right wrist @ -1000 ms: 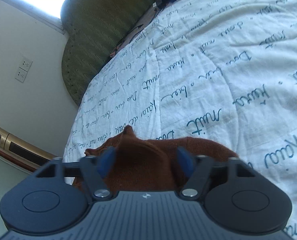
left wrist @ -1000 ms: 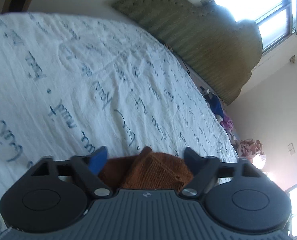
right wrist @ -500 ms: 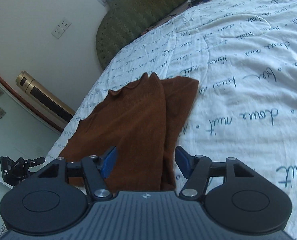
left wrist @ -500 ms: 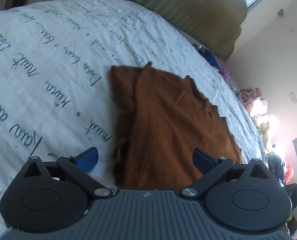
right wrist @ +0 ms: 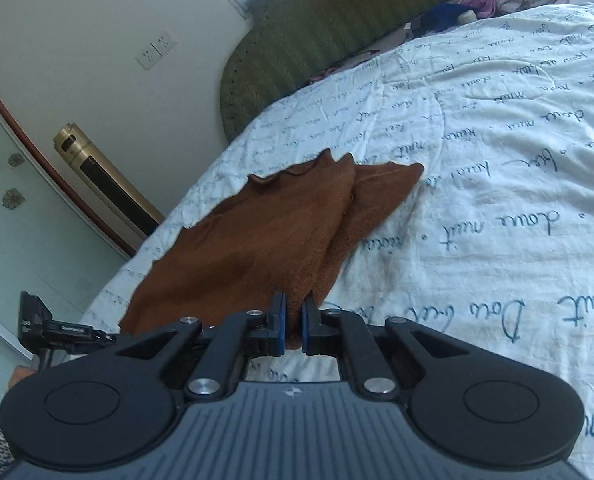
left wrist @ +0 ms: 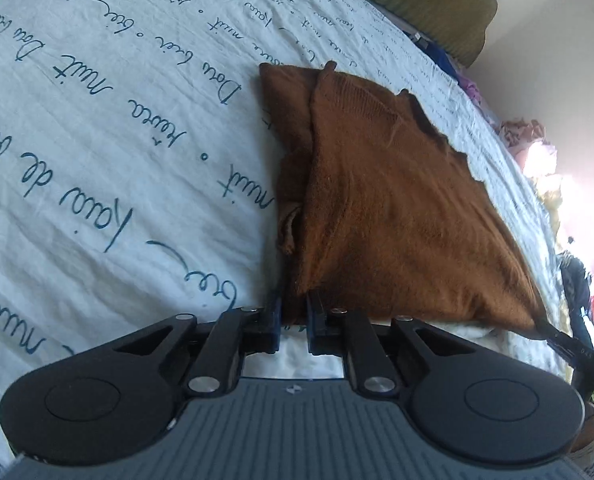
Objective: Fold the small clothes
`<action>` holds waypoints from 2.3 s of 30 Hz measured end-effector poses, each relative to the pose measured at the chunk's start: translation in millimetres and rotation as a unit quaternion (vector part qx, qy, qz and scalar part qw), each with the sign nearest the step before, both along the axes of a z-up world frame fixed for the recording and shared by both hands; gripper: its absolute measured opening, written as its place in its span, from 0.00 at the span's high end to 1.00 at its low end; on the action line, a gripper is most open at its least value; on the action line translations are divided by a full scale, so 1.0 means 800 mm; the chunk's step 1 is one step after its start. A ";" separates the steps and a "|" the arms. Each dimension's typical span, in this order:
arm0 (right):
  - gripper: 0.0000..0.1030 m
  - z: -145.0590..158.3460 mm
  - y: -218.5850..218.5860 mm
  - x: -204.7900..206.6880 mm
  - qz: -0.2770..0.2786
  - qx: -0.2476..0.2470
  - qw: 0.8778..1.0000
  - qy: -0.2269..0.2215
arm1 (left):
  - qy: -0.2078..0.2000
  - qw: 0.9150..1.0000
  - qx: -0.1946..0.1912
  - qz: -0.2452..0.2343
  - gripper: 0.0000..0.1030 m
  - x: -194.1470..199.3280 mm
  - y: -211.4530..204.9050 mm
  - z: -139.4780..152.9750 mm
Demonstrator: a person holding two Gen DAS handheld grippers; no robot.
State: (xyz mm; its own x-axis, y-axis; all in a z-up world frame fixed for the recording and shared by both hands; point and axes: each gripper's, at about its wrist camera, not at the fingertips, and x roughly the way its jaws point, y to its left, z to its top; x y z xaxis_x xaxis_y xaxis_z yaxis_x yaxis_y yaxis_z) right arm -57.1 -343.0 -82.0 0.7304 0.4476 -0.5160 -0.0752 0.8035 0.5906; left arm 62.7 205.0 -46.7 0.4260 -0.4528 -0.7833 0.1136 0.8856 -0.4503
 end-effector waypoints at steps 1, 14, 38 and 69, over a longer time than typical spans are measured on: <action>0.94 -0.015 -0.002 0.002 -0.009 -0.013 1.000 0.024 | -0.005 1.000 0.011 -0.008 0.82 -0.003 0.001 0.002; 0.33 0.069 0.070 0.045 -0.036 -0.144 0.985 -0.085 | -0.133 0.988 0.079 0.025 0.00 0.028 -0.116 0.087; 0.00 0.018 0.125 0.081 -0.059 -0.244 0.965 -0.075 | -0.154 0.960 0.230 0.043 0.00 0.055 -0.204 -0.004; 0.54 0.009 0.052 0.139 0.070 -0.196 0.976 -0.060 | -0.115 0.968 0.221 -0.012 0.00 -0.037 -0.132 -0.011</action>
